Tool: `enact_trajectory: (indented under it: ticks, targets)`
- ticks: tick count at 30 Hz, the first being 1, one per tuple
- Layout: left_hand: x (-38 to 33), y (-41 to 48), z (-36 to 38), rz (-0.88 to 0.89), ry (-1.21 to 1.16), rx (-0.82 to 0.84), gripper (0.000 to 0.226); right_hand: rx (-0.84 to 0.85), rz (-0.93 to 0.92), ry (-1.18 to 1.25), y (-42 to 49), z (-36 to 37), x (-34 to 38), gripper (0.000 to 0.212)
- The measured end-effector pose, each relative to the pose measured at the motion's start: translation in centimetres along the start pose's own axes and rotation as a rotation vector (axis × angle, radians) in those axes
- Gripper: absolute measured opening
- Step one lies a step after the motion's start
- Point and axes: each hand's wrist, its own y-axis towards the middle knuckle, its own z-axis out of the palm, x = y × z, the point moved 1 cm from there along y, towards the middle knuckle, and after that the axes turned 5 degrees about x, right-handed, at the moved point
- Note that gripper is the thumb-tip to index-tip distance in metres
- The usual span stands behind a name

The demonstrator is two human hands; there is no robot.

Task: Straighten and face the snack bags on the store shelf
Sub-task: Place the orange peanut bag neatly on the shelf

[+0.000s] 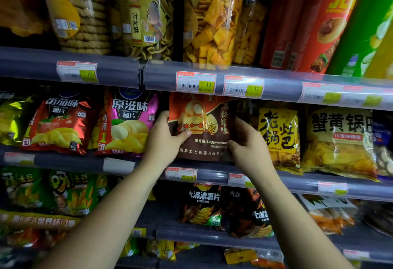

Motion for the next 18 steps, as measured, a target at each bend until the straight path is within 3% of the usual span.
enact_trajectory:
  ticks: [5,9,18]
  targets:
    - [1.2,-0.1,1.1,0.005,0.131,0.016,0.059,0.128,0.077,-0.015,-0.5,0.9,-0.5,0.063]
    - [1.2,-0.3,2.0,-0.004,0.076,0.049,0.053,0.093,0.093,-0.045,-0.7,0.7,-0.7,0.062]
    - [1.5,-0.5,2.3,-0.008,0.044,0.061,0.071,0.081,0.069,-0.105,-1.5,0.7,0.2,0.058]
